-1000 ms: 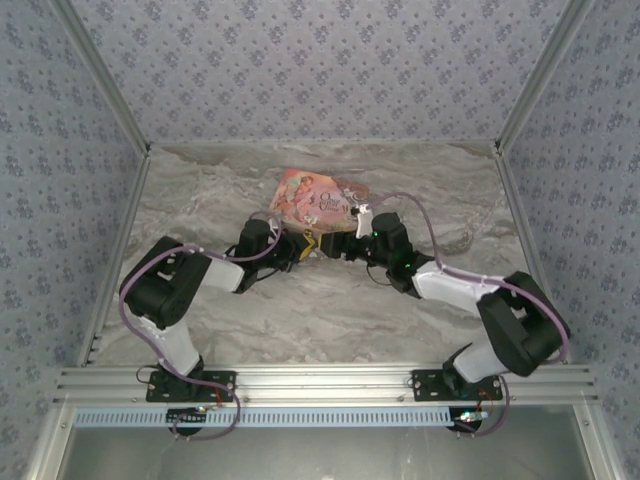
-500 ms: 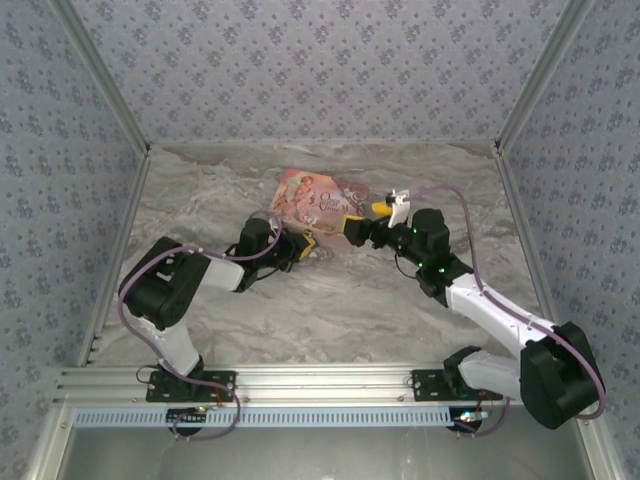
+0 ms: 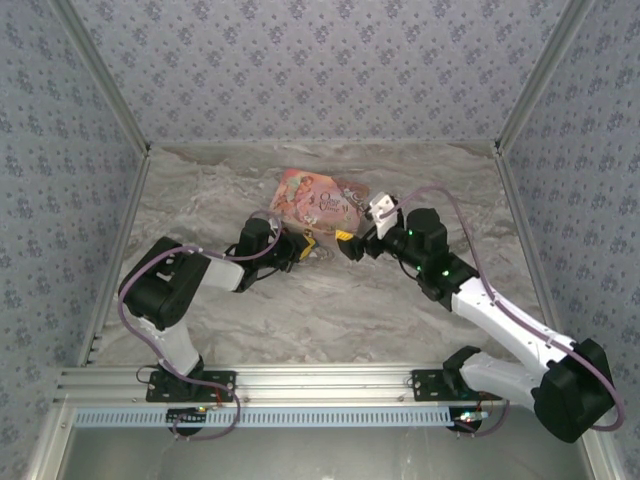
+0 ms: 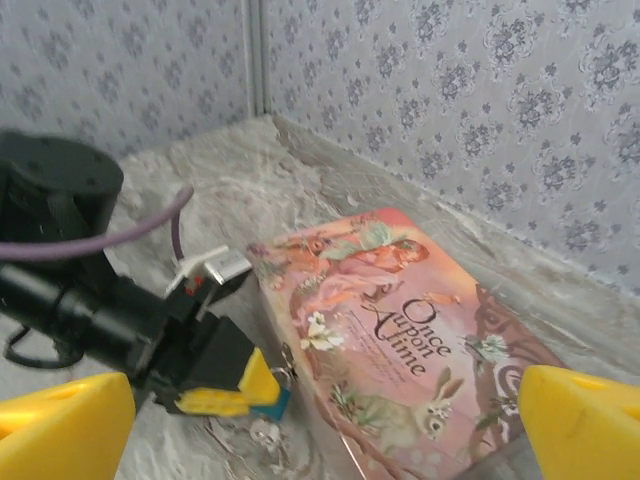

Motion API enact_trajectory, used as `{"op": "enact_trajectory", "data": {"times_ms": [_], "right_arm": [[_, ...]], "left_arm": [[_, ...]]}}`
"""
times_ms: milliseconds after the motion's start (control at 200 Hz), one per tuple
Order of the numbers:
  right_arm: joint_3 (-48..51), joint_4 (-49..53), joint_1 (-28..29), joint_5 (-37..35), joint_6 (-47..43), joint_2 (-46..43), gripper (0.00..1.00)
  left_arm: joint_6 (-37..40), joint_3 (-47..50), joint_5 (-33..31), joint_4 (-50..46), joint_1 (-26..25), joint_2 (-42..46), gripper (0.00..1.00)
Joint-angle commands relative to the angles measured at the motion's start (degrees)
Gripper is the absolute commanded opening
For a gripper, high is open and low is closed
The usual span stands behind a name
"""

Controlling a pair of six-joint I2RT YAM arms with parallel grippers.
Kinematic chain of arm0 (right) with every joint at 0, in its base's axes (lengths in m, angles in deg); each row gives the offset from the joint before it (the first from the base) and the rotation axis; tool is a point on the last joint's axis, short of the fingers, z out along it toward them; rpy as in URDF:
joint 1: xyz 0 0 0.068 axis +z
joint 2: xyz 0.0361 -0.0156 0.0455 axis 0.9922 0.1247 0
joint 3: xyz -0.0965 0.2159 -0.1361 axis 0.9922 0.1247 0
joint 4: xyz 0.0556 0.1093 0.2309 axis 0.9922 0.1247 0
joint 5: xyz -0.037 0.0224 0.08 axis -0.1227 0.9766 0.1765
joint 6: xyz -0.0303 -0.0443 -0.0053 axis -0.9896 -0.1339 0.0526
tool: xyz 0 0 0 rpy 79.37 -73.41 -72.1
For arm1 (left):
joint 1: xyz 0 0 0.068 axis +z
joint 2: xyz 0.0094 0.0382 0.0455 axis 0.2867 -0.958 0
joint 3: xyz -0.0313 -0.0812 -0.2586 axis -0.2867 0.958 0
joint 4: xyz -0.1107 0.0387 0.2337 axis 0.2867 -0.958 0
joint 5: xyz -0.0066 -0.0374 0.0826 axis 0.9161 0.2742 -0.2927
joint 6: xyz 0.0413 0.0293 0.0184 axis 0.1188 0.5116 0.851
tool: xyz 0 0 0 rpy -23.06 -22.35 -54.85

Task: Unlock a padlock with a key

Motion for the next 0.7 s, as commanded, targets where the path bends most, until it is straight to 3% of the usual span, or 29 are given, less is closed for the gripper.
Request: {"op": "enact_trajectory", "data": {"times_ms": [0, 315, 695], "right_arm": [[0.17, 1.99, 4.79, -12.06, -15.78, -1.08, 1.0], [3.93, -3.33, 14.63, -30.06, -31.38, 4.99, 0.97], [3.97, -11.93, 17.73, -32.97, -35.86, 21.18, 0.91]], "left_arm": [[-0.76, -1.78, 0.71, -2.19, -0.39, 2.26, 0.0], [-3.19, -3.57, 1.53, -7.17, -0.53, 4.61, 0.0], [-10.2, -3.9, 2.52, -8.19, -0.67, 6.06, 0.0]]}}
